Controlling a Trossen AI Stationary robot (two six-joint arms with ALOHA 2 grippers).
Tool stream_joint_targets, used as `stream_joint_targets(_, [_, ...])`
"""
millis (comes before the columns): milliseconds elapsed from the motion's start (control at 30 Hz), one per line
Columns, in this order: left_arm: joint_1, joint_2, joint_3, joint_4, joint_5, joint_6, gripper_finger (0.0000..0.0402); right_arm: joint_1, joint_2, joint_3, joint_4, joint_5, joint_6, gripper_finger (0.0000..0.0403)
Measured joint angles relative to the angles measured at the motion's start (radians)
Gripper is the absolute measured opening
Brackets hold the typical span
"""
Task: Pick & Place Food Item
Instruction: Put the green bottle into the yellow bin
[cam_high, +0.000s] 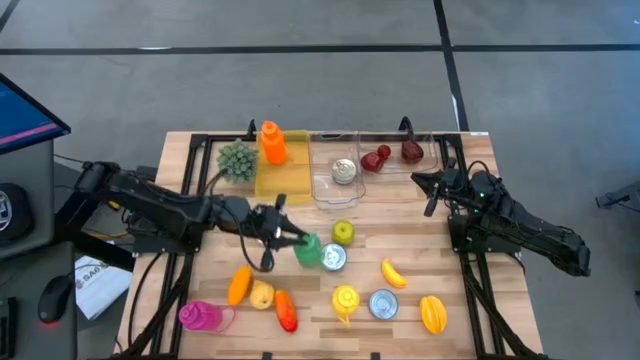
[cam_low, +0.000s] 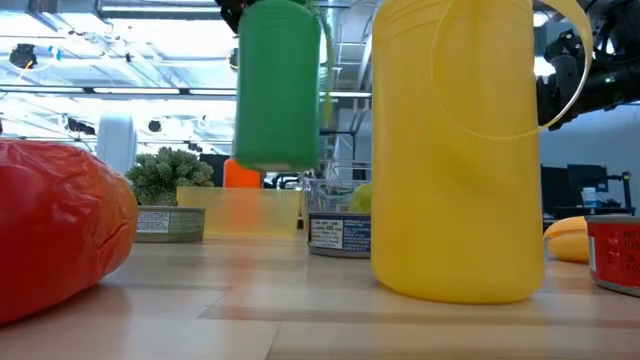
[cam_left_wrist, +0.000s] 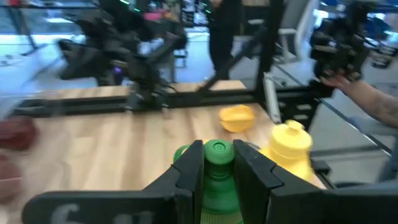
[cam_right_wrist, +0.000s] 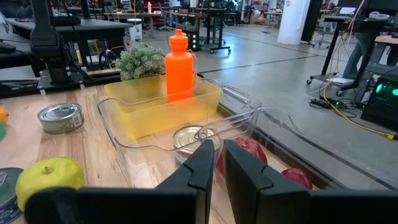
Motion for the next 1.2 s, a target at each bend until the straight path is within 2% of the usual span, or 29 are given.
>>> stream_joint_targets(367, [0.175, -0.153, 0.000, -0.077, -0.005, 0.040, 0.0056, 0.000, 0.000, 0.000, 0.002, 0.000, -0.002, 0.0033])
stream_joint_targets(567, [0.280, -0.171, 0.000, -0.077, -0.132, 0.054, 0.0056, 0.000, 0.000, 0.000, 0.003, 0.000, -0.003, 0.0033])
stream_joint_targets(733, [0.377, -0.143, 0.001, -0.078, -0.264, 0.053, 0.0056, 0.000, 0.000, 0.000, 0.003, 0.000, -0.003, 0.0033])
stream_joint_targets(900, [0.459, -0.099, 0.001, -0.071, -0.350, 0.045, 0.0056, 0.000, 0.000, 0.000, 0.003, 0.000, -0.003, 0.0033])
stream_joint_targets(1200, [0.548, 0.042, 0.001, 0.080, -0.366, -0.007, 0.0056, 0.000, 0.000, 0.000, 0.003, 0.000, -0.008, 0.0033])
